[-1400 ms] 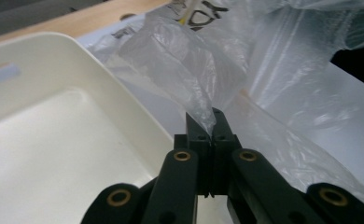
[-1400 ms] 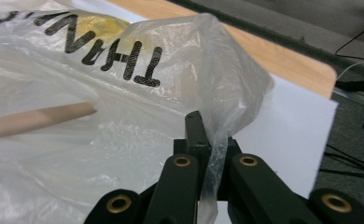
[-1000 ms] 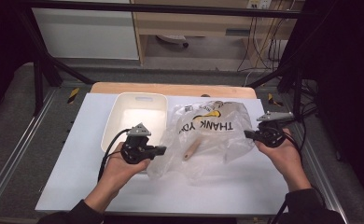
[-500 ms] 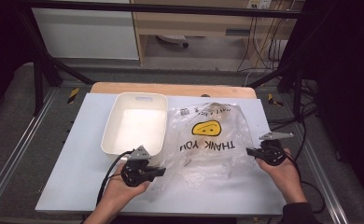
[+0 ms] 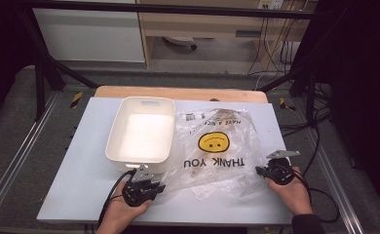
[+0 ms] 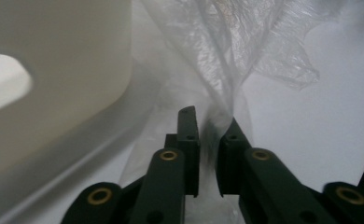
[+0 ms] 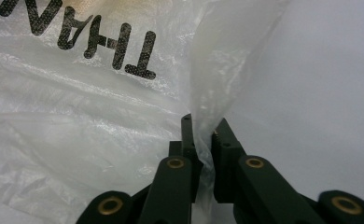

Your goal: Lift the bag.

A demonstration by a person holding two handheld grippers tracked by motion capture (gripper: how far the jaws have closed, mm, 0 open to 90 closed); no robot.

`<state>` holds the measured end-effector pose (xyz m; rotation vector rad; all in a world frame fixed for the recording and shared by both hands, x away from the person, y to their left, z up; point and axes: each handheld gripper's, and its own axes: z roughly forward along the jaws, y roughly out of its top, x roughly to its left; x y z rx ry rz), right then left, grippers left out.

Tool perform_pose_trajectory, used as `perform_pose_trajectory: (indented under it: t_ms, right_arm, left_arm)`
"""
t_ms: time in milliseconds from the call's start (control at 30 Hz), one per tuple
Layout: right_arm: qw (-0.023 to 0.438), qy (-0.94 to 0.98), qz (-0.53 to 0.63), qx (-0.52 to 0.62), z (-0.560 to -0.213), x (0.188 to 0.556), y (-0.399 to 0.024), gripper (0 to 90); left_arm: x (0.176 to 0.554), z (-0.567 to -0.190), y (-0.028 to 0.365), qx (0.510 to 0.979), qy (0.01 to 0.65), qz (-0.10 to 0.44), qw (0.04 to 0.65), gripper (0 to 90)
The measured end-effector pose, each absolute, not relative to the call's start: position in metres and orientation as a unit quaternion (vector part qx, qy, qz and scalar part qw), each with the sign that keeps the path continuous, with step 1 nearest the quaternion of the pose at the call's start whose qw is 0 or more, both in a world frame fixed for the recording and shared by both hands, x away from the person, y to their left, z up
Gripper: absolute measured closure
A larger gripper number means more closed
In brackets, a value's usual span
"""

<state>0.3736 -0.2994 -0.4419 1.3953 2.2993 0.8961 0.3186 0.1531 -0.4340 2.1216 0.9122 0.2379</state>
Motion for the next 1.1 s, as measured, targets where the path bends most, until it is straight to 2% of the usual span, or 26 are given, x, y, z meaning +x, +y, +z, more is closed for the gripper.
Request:
perform_pose_trajectory:
  t_ms: [67,367,567,700,833,1100]
  right_arm:
    - [0.152,0.797,0.325,0.486,-0.443,0.372,-0.301,79.0]
    - [0.172,0.782,0.341,0.492,-0.442,0.367,-0.297,31.1]
    - [0.178,0.773,0.36,0.491,-0.438,0.368,-0.292,10.7]
    - [0.19,0.764,0.378,0.488,-0.434,0.368,-0.292,5.6]
    - [0.197,0.76,0.388,0.482,-0.432,0.367,-0.293,5.2]
    - [0.203,0.756,0.394,0.481,-0.43,0.367,-0.294,4.4]
  left_arm:
    - [0.316,-0.433,0.156,0.834,0.364,0.102,0.402,71.2]
    - [0.303,-0.426,0.164,0.817,0.376,0.125,0.419,42.8]
    - [0.295,-0.42,0.174,0.805,0.387,0.132,0.43,28.5]
    - [0.293,-0.412,0.184,0.786,0.402,0.151,0.444,19.6]
    - [0.292,-0.402,0.192,0.774,0.405,0.17,0.455,13.3]
    - [0.289,-0.375,0.204,0.748,0.406,0.196,0.487,10.7]
